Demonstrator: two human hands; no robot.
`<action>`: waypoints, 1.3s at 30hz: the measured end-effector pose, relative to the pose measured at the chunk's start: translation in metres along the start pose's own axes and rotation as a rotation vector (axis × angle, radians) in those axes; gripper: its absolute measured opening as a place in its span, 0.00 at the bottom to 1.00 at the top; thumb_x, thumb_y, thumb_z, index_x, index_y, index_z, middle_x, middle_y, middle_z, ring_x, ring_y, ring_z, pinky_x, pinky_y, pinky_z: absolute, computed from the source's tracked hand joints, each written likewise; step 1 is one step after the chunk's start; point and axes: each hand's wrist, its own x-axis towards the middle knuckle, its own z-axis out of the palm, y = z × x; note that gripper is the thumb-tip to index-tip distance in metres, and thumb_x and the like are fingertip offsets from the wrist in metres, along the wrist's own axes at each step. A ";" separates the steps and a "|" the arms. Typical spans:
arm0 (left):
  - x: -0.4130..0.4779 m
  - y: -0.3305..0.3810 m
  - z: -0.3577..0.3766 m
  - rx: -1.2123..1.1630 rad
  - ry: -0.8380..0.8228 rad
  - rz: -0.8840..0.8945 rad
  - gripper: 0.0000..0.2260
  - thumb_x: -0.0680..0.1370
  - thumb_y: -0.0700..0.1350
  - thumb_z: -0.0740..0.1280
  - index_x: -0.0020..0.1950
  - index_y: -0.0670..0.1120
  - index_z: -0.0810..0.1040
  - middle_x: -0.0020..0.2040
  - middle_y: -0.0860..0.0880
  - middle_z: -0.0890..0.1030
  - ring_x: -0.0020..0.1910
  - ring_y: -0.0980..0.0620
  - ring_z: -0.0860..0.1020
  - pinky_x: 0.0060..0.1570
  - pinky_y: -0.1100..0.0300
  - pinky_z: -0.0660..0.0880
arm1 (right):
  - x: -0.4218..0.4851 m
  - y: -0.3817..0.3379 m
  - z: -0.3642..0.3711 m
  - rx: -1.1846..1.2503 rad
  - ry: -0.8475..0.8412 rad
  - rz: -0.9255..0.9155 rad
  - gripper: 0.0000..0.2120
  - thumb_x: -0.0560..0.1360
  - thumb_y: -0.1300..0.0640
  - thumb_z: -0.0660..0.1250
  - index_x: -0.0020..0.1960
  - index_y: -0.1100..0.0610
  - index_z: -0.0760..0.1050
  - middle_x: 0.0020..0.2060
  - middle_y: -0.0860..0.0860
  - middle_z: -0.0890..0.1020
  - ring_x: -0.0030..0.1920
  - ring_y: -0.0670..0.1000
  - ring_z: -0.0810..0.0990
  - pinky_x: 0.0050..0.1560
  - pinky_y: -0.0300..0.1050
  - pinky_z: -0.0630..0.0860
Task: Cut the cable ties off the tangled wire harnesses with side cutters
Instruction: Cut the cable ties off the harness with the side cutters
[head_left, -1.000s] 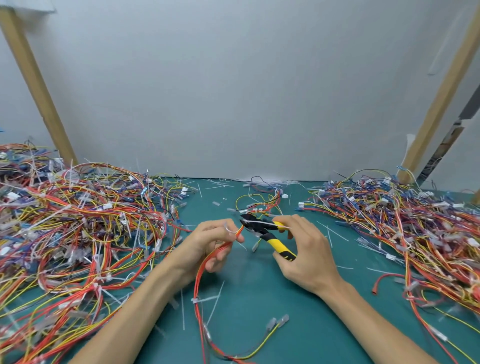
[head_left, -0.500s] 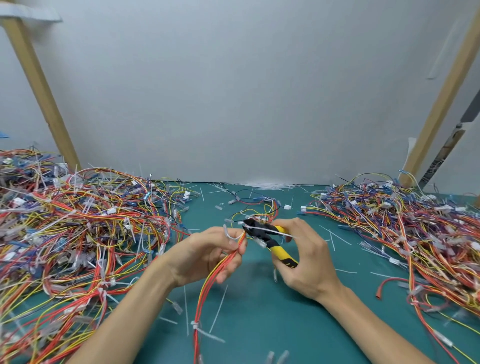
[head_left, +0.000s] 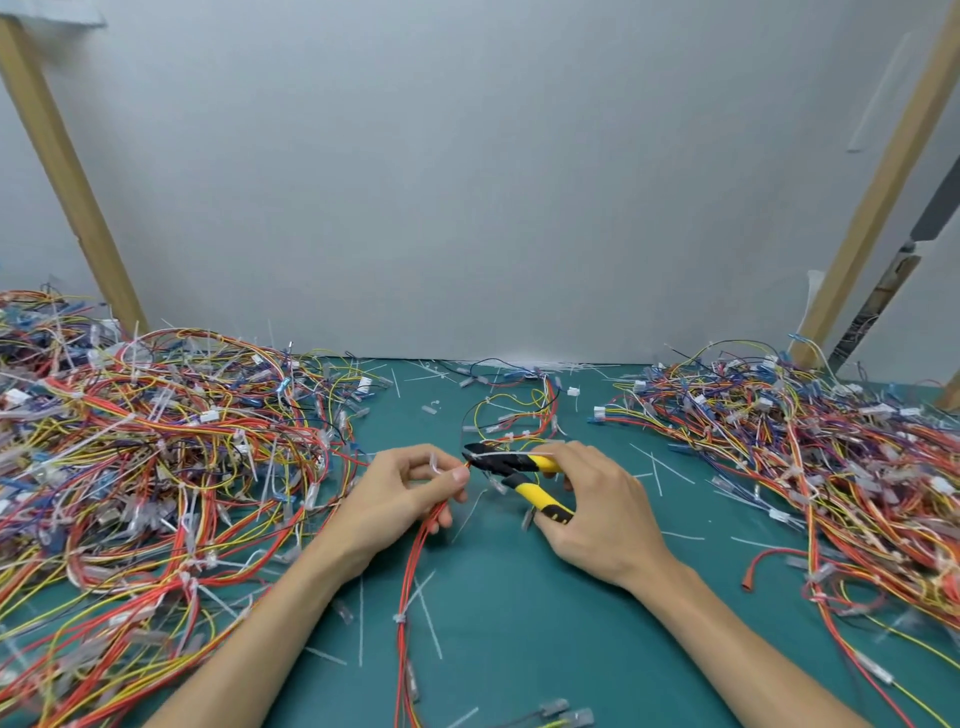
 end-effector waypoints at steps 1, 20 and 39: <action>0.000 -0.001 0.001 0.015 0.026 0.010 0.06 0.77 0.42 0.70 0.45 0.40 0.79 0.36 0.45 0.82 0.27 0.52 0.75 0.27 0.64 0.72 | 0.000 0.001 0.000 -0.003 -0.009 0.002 0.22 0.64 0.46 0.65 0.59 0.45 0.73 0.50 0.40 0.78 0.48 0.48 0.75 0.48 0.43 0.73; -0.001 -0.002 0.002 -0.007 0.073 -0.018 0.06 0.77 0.39 0.70 0.42 0.38 0.78 0.33 0.43 0.82 0.24 0.53 0.74 0.25 0.64 0.71 | -0.004 -0.004 -0.001 -0.087 0.017 0.001 0.14 0.66 0.48 0.70 0.51 0.45 0.73 0.37 0.40 0.74 0.40 0.48 0.75 0.36 0.43 0.70; -0.004 0.003 0.005 0.076 0.072 -0.052 0.04 0.78 0.37 0.68 0.47 0.35 0.79 0.32 0.45 0.82 0.24 0.55 0.75 0.26 0.66 0.71 | -0.003 -0.004 0.002 -0.139 -0.028 0.015 0.12 0.68 0.48 0.70 0.49 0.45 0.72 0.36 0.42 0.75 0.37 0.48 0.71 0.34 0.42 0.67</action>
